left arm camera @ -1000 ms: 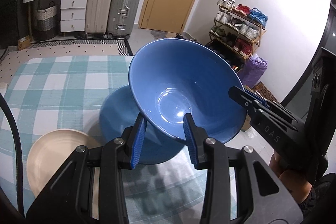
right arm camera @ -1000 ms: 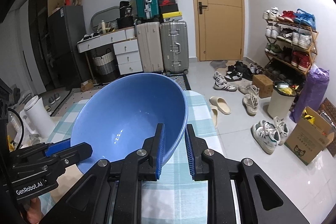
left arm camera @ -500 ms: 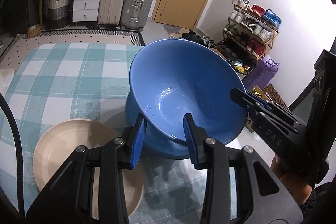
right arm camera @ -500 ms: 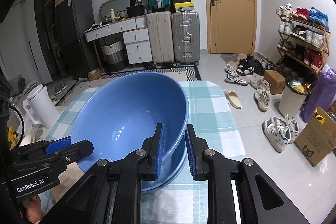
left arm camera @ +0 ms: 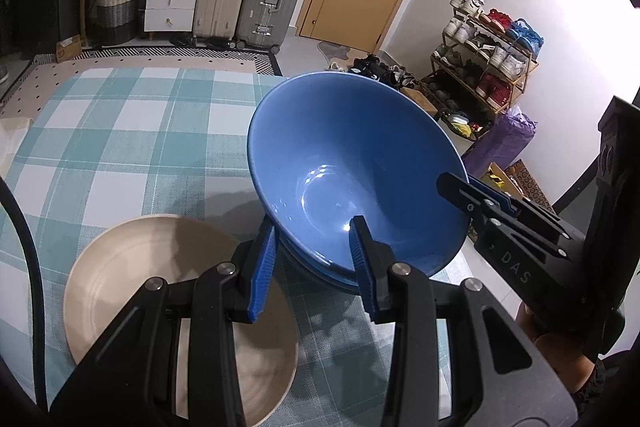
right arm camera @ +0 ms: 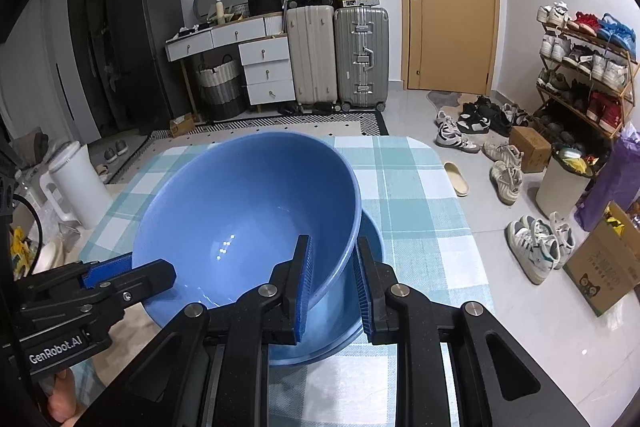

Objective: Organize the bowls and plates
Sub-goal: 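Lower the held bowl into the nested blue bowls with both grippers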

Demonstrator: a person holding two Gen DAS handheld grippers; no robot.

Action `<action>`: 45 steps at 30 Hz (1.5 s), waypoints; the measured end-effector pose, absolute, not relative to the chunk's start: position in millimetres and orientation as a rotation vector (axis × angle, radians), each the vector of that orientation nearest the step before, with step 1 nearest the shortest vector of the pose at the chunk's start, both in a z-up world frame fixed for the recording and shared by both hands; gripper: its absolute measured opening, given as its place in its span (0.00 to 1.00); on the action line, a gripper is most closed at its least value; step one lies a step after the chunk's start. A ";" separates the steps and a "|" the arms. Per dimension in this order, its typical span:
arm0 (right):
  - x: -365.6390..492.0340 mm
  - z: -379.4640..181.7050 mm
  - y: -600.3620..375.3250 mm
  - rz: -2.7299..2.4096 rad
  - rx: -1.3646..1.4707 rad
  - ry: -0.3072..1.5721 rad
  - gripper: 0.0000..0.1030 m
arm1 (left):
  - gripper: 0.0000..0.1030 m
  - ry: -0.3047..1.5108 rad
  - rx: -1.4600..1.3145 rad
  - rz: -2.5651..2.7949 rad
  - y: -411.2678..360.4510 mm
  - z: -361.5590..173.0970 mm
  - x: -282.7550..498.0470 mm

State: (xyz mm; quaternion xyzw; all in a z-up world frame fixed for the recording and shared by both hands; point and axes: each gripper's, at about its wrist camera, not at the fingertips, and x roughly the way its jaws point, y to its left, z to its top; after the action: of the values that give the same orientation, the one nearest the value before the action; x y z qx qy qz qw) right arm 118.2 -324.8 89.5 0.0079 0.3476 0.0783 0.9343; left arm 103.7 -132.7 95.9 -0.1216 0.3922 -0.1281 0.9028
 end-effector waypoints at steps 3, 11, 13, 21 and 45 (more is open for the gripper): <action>118.5 88.5 -323.6 0.155 0.010 0.711 0.20 | 0.32 0.814 -0.244 -0.271 -133.4 91.5 105.8; 124.5 79.8 -330.6 0.150 0.025 0.734 0.20 | 0.32 0.839 -0.221 -0.271 -142.5 81.3 112.2; 124.8 77.8 -332.5 0.148 0.031 0.740 0.20 | 0.32 0.850 -0.207 -0.268 -145.8 76.7 115.7; 127.7 63.7 -333.2 0.126 0.012 0.771 0.20 | 0.32 0.860 -0.158 -0.254 -155.7 64.9 123.4; 127.7 50.1 -324.7 0.071 -0.080 0.800 0.21 | 0.36 0.891 -0.140 -0.279 -147.0 46.7 131.5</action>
State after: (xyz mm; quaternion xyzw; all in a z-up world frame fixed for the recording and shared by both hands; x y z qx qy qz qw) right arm 127.7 -324.7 50.1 -0.0389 0.3890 0.0345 0.9198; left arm 131.5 -147.0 46.7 -0.0674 0.4292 -0.1344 0.8906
